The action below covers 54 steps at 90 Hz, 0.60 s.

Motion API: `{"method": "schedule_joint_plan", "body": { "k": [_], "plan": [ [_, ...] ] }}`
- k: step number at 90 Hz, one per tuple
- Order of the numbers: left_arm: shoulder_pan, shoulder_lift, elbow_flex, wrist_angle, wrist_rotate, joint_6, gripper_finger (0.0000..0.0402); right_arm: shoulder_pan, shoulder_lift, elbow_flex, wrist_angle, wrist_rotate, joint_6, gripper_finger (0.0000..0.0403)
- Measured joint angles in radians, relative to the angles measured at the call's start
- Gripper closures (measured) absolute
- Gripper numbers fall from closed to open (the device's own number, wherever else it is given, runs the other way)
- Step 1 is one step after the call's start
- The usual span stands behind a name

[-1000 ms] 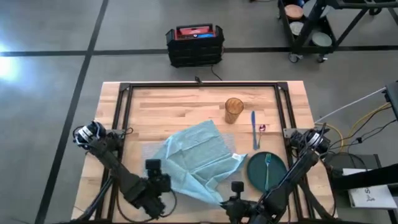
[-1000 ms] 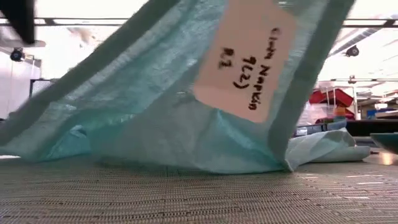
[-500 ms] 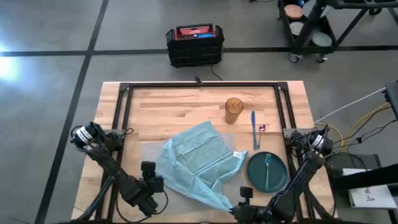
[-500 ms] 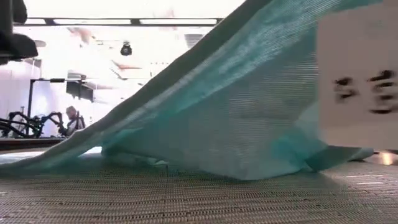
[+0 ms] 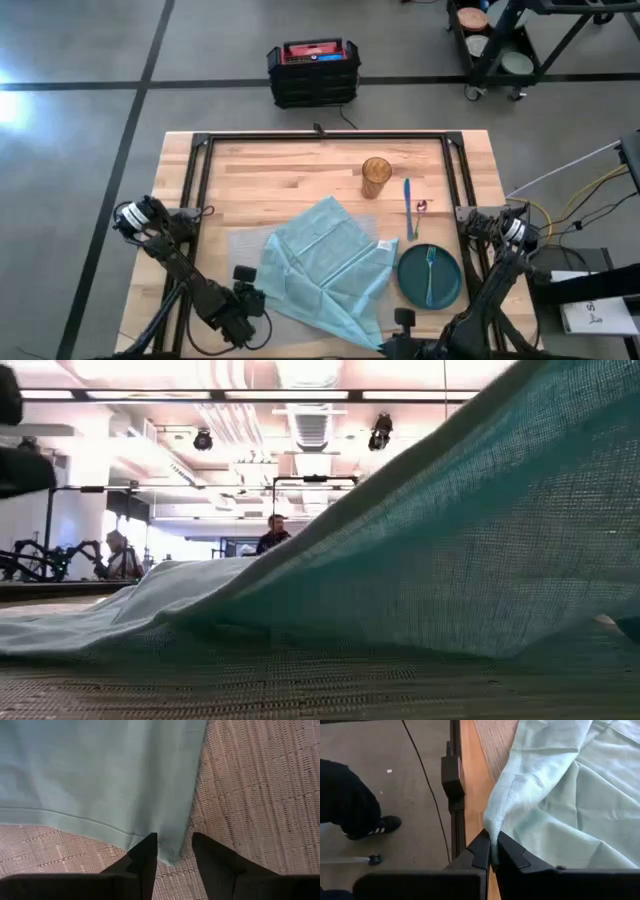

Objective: Set table place
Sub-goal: Fold the blue table napkin

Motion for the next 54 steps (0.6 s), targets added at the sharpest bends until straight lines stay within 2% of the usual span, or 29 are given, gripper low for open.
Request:
{"method": "schedule_joint_plan", "body": {
  "k": [18, 28, 54],
  "plan": [
    [-0.001, 0.000, -0.009, -0.015, 0.001, 0.014, 0.0280, 0.000, 0.000, 0.000, 0.000, 0.000, 0.000, 0.0403],
    [-0.001, 0.000, -0.010, -0.014, 0.004, 0.024, 0.0292, 0.000, 0.000, 0.000, 0.000, 0.000, 0.000, 0.0403],
    [-0.001, 0.000, -0.011, -0.014, 0.027, 0.022, 0.0392, 0.000, 0.000, 0.000, 0.001, 0.001, 0.000, 0.0403]
  ]
}}
